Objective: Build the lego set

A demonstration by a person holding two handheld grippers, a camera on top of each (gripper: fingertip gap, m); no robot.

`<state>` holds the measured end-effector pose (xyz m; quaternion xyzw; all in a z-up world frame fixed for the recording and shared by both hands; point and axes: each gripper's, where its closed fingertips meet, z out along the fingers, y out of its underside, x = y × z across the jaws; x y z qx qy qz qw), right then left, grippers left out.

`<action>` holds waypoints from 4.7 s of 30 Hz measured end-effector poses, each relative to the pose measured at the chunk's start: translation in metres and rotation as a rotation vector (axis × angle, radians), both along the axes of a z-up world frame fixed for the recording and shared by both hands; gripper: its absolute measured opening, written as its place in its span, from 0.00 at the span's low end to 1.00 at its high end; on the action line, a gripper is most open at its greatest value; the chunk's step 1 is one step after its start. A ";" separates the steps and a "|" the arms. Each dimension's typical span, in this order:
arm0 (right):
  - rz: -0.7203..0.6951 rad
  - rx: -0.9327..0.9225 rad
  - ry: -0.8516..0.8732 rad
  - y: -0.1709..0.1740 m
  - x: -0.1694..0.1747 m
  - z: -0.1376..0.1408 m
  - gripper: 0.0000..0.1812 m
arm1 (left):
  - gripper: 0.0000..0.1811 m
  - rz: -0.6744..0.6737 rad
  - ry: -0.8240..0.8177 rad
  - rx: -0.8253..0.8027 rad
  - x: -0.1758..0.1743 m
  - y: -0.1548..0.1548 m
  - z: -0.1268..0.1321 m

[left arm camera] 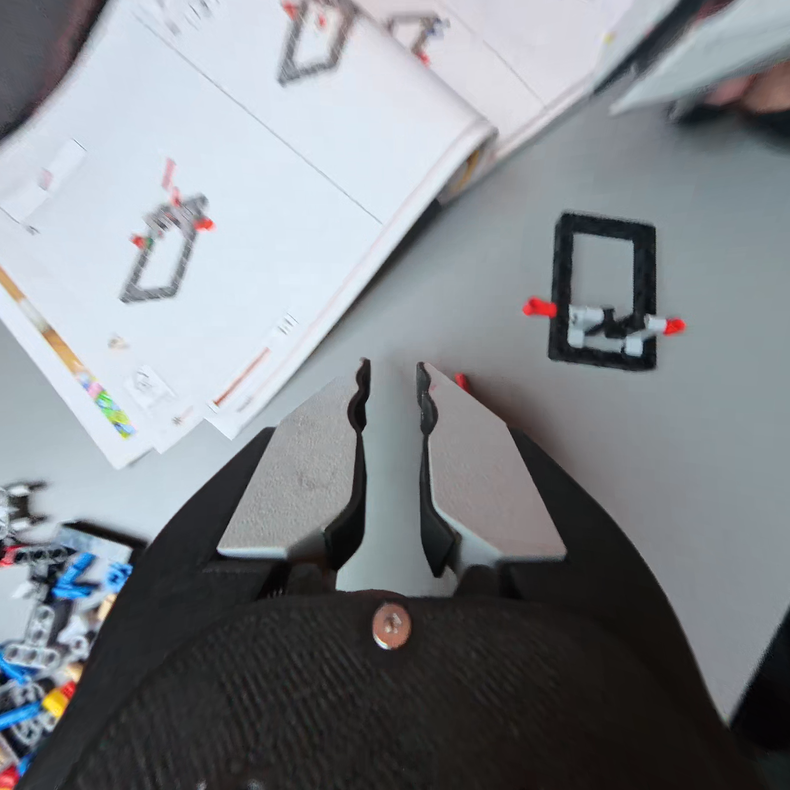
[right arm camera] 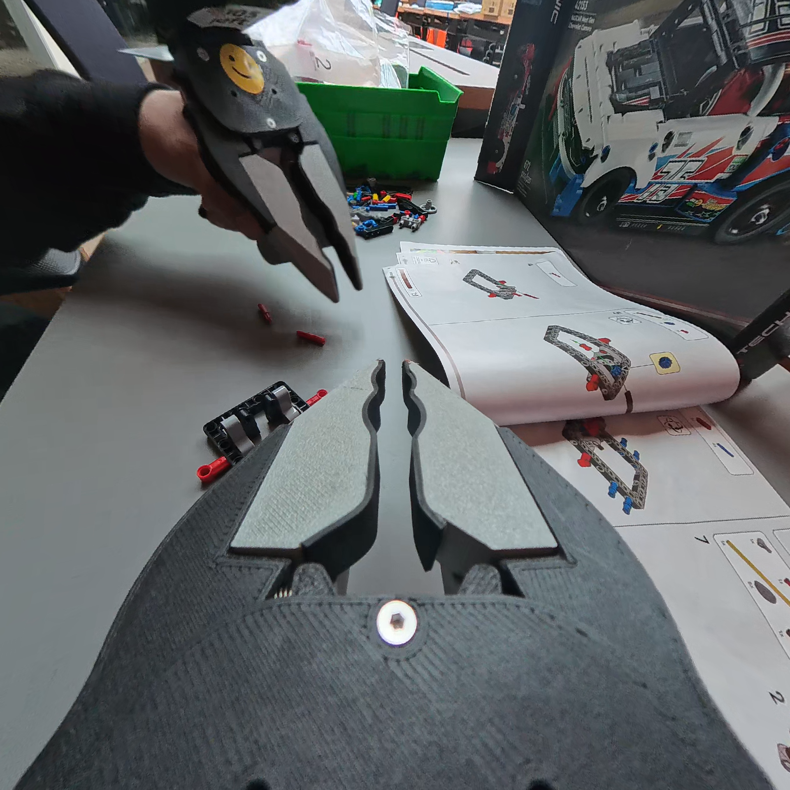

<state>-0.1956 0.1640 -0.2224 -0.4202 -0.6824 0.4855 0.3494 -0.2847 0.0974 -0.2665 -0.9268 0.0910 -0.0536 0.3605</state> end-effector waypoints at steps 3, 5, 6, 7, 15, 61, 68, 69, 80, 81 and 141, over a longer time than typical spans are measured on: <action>-0.003 -0.006 -0.011 0.002 -0.001 -0.003 0.03 | 0.13 0.040 -0.032 0.155 -0.018 0.028 0.023; -0.006 -0.010 -0.016 0.003 -0.002 -0.004 0.03 | 0.15 0.041 -0.096 0.212 -0.022 0.039 0.033; -0.009 -0.013 -0.015 0.004 -0.002 -0.004 0.03 | 0.15 0.031 -0.129 0.196 -0.020 0.039 0.032; -0.013 -0.016 -0.013 0.005 -0.002 -0.003 0.03 | 0.15 0.018 -0.153 0.147 -0.016 0.036 0.028; -0.013 -0.032 -0.014 0.007 -0.004 -0.003 0.03 | 0.15 -0.059 -0.092 -0.091 0.021 -0.011 -0.001; 0.297 -0.140 -0.087 -0.070 0.012 -0.001 0.00 | 0.02 -0.400 0.504 0.276 0.105 0.004 0.033; 0.283 -0.090 -0.082 -0.069 0.012 -0.003 0.04 | 0.02 -0.411 0.519 0.277 0.106 0.004 0.033; 0.282 -0.078 -0.083 -0.068 0.012 -0.004 0.04 | 0.02 -0.415 0.521 0.276 0.106 0.004 0.033; 0.309 -0.042 -0.079 -0.071 0.015 -0.008 0.05 | 0.02 -0.494 0.507 0.295 0.112 -0.004 0.033; 0.321 -0.040 -0.077 -0.072 0.017 -0.008 0.01 | 0.02 -0.492 0.491 0.292 0.111 -0.004 0.034; 0.196 0.086 -0.381 -0.013 0.049 -0.059 0.04 | 0.02 -0.259 0.351 0.421 0.067 -0.002 0.011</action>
